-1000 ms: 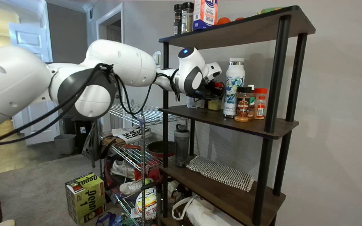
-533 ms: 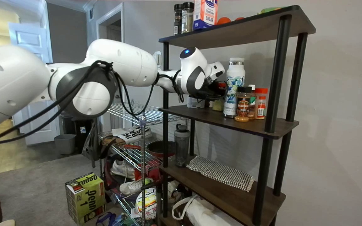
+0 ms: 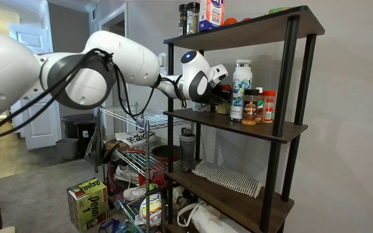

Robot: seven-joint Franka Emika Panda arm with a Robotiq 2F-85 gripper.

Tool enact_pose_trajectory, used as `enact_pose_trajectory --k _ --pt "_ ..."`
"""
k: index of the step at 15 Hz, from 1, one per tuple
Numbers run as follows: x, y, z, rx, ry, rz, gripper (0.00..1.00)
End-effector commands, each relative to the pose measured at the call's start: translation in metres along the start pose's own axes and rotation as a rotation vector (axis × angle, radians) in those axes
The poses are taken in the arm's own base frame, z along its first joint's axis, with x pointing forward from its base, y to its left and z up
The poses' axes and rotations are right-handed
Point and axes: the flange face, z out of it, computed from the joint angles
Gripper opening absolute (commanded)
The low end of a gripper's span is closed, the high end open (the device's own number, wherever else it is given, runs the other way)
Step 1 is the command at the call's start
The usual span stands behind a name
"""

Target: Put the spice bottle on the top shelf

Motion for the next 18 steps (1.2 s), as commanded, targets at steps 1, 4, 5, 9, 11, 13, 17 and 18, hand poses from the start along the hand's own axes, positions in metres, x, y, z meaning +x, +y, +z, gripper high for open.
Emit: enact_pose_trajectory --k 1,4,5,9,11,13,17,18 --pt "-0.002 0.006 -0.034 -0.017 0.027 0.018 0.39" --pt "-0.012 0.01 -0.05 -0.023 0.045 0.031 0.39" --pt "-0.016 0.01 -0.055 -0.023 0.048 0.034 0.39" --pt "-0.03 -0.001 -0.077 0.001 0.056 0.015 0.39" --pt "-0.038 -0.011 -0.09 0.023 0.063 0.002 0.39" --pt "-0.045 -0.015 -0.102 0.034 0.07 0.009 0.39" --pt "-0.058 -0.02 -0.121 0.051 0.068 0.018 0.39" --pt "-0.061 -0.02 -0.125 0.051 0.065 0.021 0.39"
